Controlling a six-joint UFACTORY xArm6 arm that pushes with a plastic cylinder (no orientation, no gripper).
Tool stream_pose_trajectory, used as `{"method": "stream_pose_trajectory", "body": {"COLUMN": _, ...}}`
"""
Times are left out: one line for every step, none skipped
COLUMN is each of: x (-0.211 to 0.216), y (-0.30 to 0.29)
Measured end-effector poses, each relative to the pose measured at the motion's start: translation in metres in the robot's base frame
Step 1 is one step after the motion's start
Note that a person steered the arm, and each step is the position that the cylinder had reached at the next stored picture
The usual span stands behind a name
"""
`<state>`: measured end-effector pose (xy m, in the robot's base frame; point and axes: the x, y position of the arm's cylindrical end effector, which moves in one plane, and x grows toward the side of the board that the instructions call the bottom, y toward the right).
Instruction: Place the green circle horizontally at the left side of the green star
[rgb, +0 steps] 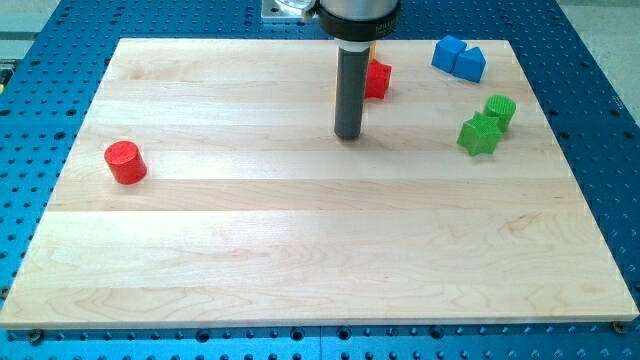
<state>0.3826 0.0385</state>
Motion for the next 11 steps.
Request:
{"method": "stream_pose_trajectory", "body": {"x": 0.000, "y": 0.003}}
{"method": "stream_pose_trajectory", "body": {"x": 0.000, "y": 0.005}}
{"method": "stream_pose_trajectory", "body": {"x": -0.002, "y": 0.005}}
{"method": "stream_pose_trajectory", "body": {"x": -0.023, "y": 0.009}}
{"method": "stream_pose_trajectory", "body": {"x": -0.023, "y": 0.019}}
{"method": "stream_pose_trajectory", "body": {"x": -0.022, "y": 0.031}}
{"method": "stream_pose_trajectory", "body": {"x": -0.029, "y": 0.086}}
{"method": "stream_pose_trajectory", "body": {"x": -0.053, "y": 0.159}}
{"method": "stream_pose_trajectory", "body": {"x": -0.056, "y": 0.234}}
{"method": "stream_pose_trajectory", "body": {"x": -0.026, "y": 0.194}}
{"method": "stream_pose_trajectory", "body": {"x": -0.008, "y": 0.082}}
